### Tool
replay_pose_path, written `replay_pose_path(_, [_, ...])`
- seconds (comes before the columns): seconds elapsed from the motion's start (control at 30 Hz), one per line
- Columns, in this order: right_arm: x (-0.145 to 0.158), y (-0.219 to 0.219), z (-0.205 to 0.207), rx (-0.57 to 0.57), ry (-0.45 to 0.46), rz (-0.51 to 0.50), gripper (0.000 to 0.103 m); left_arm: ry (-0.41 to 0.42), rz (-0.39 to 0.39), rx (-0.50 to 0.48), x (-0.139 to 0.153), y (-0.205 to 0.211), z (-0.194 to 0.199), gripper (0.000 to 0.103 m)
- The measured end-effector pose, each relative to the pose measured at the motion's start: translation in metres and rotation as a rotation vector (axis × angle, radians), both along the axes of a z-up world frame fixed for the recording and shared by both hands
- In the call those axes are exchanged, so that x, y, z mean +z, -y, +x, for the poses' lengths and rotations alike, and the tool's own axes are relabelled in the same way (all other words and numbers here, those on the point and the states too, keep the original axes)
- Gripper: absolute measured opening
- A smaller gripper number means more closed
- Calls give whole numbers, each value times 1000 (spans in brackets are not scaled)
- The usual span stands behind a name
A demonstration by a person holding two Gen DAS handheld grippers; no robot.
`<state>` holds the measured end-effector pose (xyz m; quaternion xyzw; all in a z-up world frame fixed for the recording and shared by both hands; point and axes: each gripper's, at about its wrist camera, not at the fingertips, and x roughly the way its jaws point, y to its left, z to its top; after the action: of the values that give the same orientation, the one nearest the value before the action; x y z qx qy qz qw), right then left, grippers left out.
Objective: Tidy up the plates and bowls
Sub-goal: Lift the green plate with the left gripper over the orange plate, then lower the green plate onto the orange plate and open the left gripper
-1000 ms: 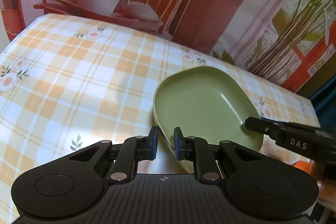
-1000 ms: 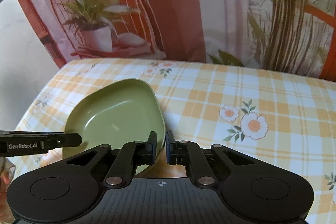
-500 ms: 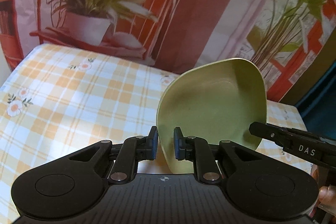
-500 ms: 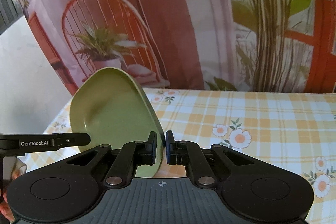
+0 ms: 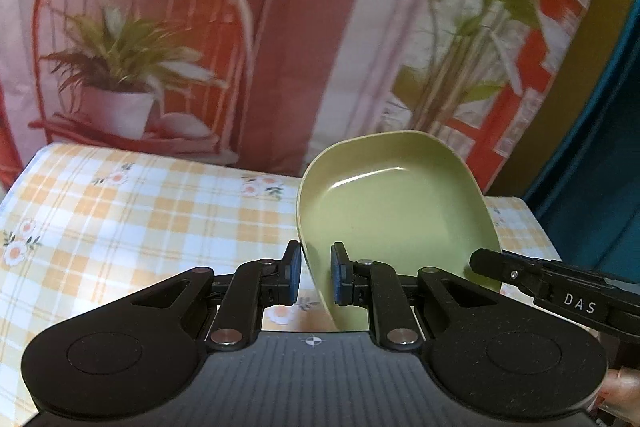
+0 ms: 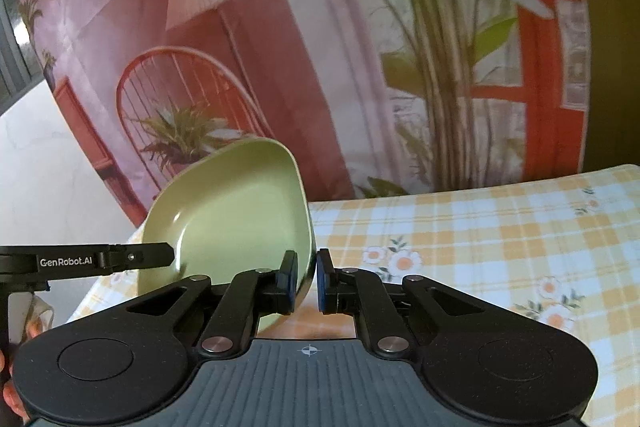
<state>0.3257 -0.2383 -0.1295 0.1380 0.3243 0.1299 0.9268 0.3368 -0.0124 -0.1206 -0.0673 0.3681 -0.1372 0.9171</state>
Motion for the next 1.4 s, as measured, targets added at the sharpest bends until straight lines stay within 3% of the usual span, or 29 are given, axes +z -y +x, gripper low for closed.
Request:
replay_pose_path(0.23, [-2, 30, -34, -51, -12, 17, 9, -6, 20, -78, 6, 31, -11, 17])
replay_pose_path(0.7, [-29, 74, -87, -145, -74, 56, 10, -68, 45, -208, -19, 78, -30, 17])
replay_pose_path(0.97, [-46, 77, -97, -159, -95, 84, 11, -99, 71, -228, -31, 83, -32, 17])
replay_pose_path(1.4, [-46, 77, -97, -158, -99, 87, 11, -105, 77, -224, -32, 83, -33, 17])
